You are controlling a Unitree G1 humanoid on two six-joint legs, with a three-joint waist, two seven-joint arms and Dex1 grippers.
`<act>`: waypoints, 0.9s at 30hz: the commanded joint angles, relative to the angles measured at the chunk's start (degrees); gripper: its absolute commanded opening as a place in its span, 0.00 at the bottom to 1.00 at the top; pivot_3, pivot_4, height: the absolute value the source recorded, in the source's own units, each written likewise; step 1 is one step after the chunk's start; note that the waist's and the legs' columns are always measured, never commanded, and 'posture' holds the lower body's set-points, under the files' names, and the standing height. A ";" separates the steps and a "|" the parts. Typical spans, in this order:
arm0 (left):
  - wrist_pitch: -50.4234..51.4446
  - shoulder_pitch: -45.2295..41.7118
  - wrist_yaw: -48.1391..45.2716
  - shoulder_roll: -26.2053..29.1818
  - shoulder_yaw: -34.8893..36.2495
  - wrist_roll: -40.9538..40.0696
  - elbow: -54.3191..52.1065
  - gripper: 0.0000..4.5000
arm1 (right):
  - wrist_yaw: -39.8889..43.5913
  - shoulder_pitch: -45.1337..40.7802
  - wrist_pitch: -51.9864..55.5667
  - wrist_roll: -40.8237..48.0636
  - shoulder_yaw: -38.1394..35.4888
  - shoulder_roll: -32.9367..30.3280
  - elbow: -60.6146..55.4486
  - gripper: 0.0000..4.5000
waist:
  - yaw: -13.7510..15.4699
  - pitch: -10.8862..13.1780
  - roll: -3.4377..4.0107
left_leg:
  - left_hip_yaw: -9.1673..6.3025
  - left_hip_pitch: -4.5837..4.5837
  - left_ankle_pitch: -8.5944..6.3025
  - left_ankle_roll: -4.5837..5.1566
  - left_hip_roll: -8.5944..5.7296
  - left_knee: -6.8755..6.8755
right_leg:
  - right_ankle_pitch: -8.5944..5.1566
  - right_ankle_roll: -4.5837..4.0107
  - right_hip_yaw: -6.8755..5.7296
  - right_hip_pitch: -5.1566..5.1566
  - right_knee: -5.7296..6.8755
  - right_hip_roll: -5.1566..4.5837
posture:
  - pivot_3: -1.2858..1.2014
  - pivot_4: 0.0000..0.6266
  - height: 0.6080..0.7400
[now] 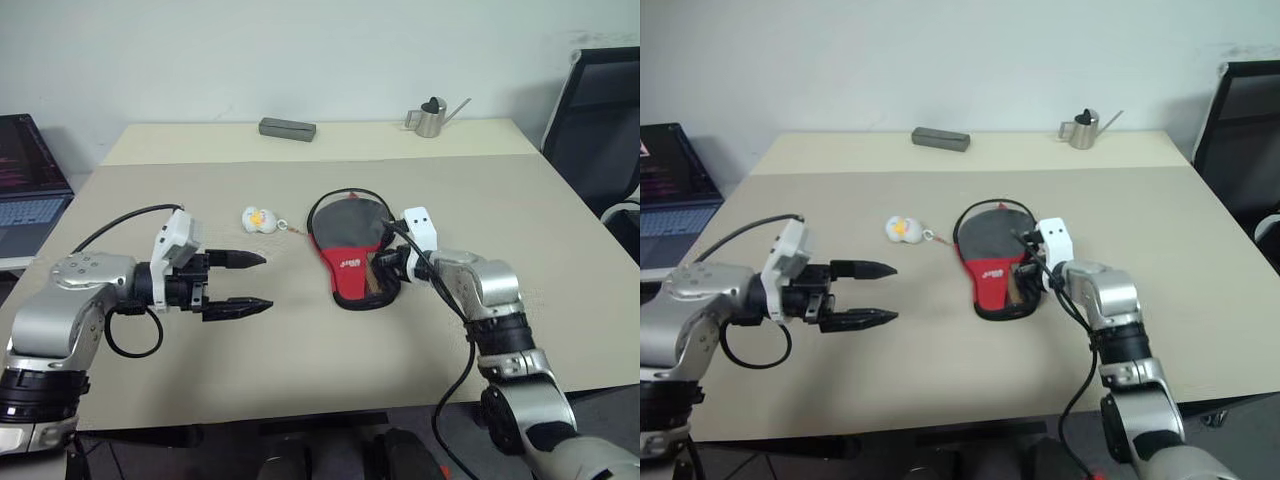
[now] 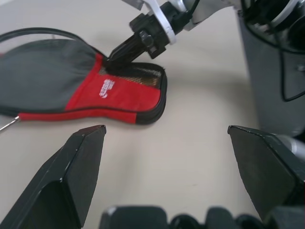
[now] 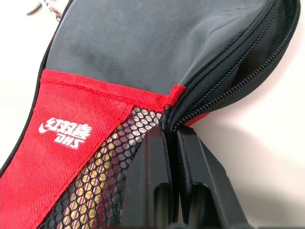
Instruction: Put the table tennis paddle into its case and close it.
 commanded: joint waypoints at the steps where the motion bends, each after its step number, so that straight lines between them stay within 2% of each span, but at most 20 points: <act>1: 2.53 2.83 0.23 0.86 0.93 -3.53 -6.16 1.00 | -2.41 3.47 6.37 1.86 -0.90 1.03 -9.37 0.00 | 0.02 0.00 0.00 | -0.01 0.01 0.00 0.00 0.02 -0.01 | -0.01 -0.01 -0.01 0.01 0.00 0.00 | 0.52 0.24 1.00; 10: 6.28 7.14 1.32 1.07 0.63 -7.94 -13.32 1.00 | -8.64 13.54 21.28 3.92 -3.01 6.30 -28.73 0.00 | 0.32 0.00 0.00 | -0.03 0.02 0.00 0.00 0.03 -0.04 | -0.06 -0.07 -0.06 0.02 0.00 0.01 | 0.52 0.24 1.00; 17: 7.07 7.57 -0.52 2.73 0.02 -9.27 -14.98 1.00 | -8.63 18.05 29.56 5.60 -4.10 6.55 -38.06 0.00 | 0.50 0.00 0.00 | 0.01 0.03 0.00 0.01 0.03 -0.05 | -0.12 -0.12 -0.09 0.02 -0.01 0.02 | 0.52 0.24 1.00; 23: 7.39 7.58 -1.57 4.23 -0.57 -10.07 -15.20 1.00 | -8.46 23.06 30.41 8.05 -3.87 4.17 -42.06 0.00 | 0.56 -0.01 0.01 | 0.00 0.03 -0.01 0.01 0.03 -0.09 | -0.16 -0.11 -0.11 0.04 -0.05 0.01 | 0.52 0.24 1.00; 27: 7.66 8.37 -2.03 4.60 -0.73 -10.59 -16.04 1.00 | -9.97 26.02 30.41 9.31 -3.76 5.17 -44.53 0.00 | 0.77 -0.04 0.00 | -0.01 0.05 -0.01 0.01 0.03 -0.16 | -0.35 0.13 -0.14 0.07 -0.07 0.01 | 0.52 0.24 1.00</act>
